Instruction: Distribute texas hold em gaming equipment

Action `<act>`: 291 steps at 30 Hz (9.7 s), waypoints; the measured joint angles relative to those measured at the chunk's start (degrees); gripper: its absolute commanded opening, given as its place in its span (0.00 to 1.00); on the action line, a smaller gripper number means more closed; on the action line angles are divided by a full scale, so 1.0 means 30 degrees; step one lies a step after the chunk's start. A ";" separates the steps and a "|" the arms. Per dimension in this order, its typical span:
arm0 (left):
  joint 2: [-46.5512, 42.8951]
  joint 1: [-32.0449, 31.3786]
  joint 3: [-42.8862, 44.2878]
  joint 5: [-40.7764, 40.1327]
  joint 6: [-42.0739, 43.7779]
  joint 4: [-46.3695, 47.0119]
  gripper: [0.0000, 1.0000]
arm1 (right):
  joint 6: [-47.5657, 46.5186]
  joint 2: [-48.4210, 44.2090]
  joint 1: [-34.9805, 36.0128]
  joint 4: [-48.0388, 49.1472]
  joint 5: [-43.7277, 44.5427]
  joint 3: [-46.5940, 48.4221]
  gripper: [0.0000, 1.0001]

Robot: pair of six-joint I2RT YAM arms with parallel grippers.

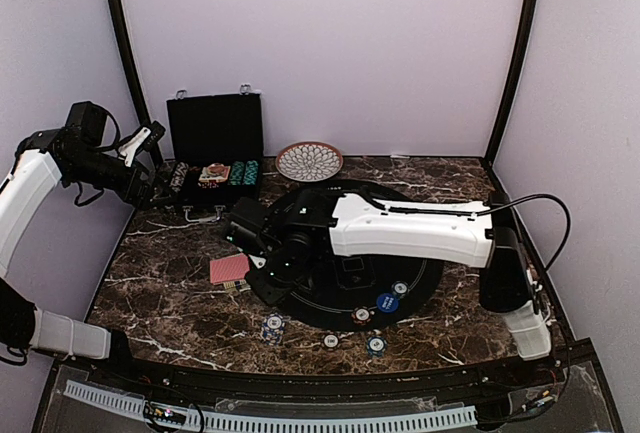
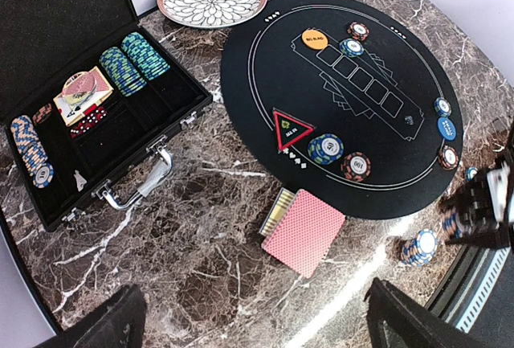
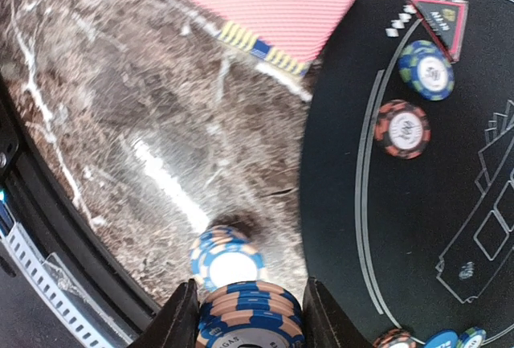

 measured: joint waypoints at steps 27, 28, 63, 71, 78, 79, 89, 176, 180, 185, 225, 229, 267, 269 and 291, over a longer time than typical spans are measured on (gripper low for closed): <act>0.0000 0.0000 0.0000 -0.0197 -0.0015 0.0036 0.99 | -0.0138 0.1559 -0.3089 0.2732 0.0204 -0.2637 0.09; 0.0000 0.0000 0.0000 -0.0197 -0.0015 0.0036 0.99 | -0.0131 0.1719 -0.3089 0.2769 0.0211 -0.2616 0.09; -0.0117 0.0000 -0.0321 -0.0291 -0.0007 0.0226 0.99 | 0.0699 0.2769 -0.3308 0.3599 0.1297 -0.2317 0.69; -0.0277 0.0000 -0.0321 -0.0328 0.0000 0.0226 0.99 | 0.0678 0.0321 -0.3177 0.3089 0.1464 -0.2659 0.73; -0.0291 0.0000 -0.0321 -0.0328 0.0000 0.0226 0.99 | 0.0816 -0.1996 -0.1778 0.2863 0.1297 -0.2652 0.82; -0.0291 0.0000 -0.0321 -0.0328 -0.0007 0.0226 0.99 | 0.0794 -0.1974 -0.1377 0.2827 0.1173 -0.2659 0.82; -0.0299 0.0000 -0.0321 -0.0313 0.0007 0.0197 0.99 | 0.0648 0.0277 0.0663 0.2484 -0.0466 -0.2608 0.85; -0.0386 0.0000 -0.0313 -0.0321 0.0146 0.0146 0.99 | -0.0306 0.1836 0.0466 0.2572 -0.1515 -0.2455 0.43; -0.0386 0.0000 -0.0313 -0.0321 0.0160 0.0146 0.99 | -0.0321 0.1807 0.0466 0.2499 -0.1523 -0.2455 0.47; -0.0386 0.0000 -0.0313 -0.0321 0.0160 0.0146 0.99 | -0.0328 0.1676 0.0466 0.2499 -0.1515 -0.2455 0.50; -0.0568 0.0000 -0.0321 -0.0342 0.0168 0.0146 0.99 | -0.0277 -0.1457 -0.1224 0.0175 0.0000 -0.0940 0.08; -0.0568 0.0000 -0.0321 -0.0342 0.0182 0.0146 0.99 | -0.0270 -0.3526 -0.3534 0.0481 0.0568 -0.3191 0.08; -0.0911 0.0000 -0.0663 -0.0488 0.0554 0.0138 0.99 | -0.0364 -0.3177 -1.4834 0.5901 0.1173 -1.0506 0.11; -0.0911 0.0000 -0.0663 -0.0495 0.0554 0.0131 0.99 | -0.0364 -0.2951 -1.4987 0.6171 0.1115 -1.0550 0.13; -0.0969 0.0000 -0.0663 -0.0495 0.0554 -0.0015 0.99 | -0.0226 -0.2492 -1.5110 0.7111 0.0765 -1.0819 0.65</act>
